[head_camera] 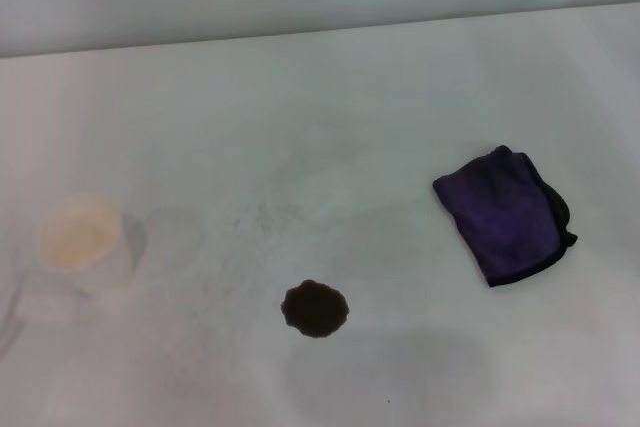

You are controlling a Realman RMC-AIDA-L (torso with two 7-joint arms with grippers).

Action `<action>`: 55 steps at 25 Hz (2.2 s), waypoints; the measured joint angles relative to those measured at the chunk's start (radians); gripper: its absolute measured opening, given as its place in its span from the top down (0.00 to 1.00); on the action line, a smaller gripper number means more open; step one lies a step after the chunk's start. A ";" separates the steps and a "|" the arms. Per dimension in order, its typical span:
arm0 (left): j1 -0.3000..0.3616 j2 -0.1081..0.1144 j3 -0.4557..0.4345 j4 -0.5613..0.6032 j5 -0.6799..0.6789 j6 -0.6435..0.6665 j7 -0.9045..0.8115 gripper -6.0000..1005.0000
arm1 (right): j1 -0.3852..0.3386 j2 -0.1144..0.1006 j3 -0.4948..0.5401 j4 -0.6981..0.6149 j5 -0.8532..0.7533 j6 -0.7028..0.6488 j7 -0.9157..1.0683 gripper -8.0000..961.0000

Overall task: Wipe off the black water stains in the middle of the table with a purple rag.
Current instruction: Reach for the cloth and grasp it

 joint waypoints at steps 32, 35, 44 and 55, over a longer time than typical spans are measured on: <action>-0.100 0.004 -0.003 -0.017 -0.115 0.050 0.003 0.11 | 0.341 0.015 -1.137 -0.986 -1.428 0.296 1.584 0.21; -0.104 0.004 -0.003 -0.015 -0.115 0.051 0.003 0.11 | 0.378 0.016 -1.173 -0.903 -1.427 0.267 1.596 0.21; -0.113 0.004 -0.003 -0.014 -0.115 0.051 0.003 0.11 | 0.489 0.016 -1.242 -0.626 -1.431 0.145 1.591 0.22; -0.127 0.004 -0.003 -0.014 -0.115 0.051 0.003 0.11 | 0.590 0.017 -1.254 -0.377 -1.428 0.072 1.547 0.23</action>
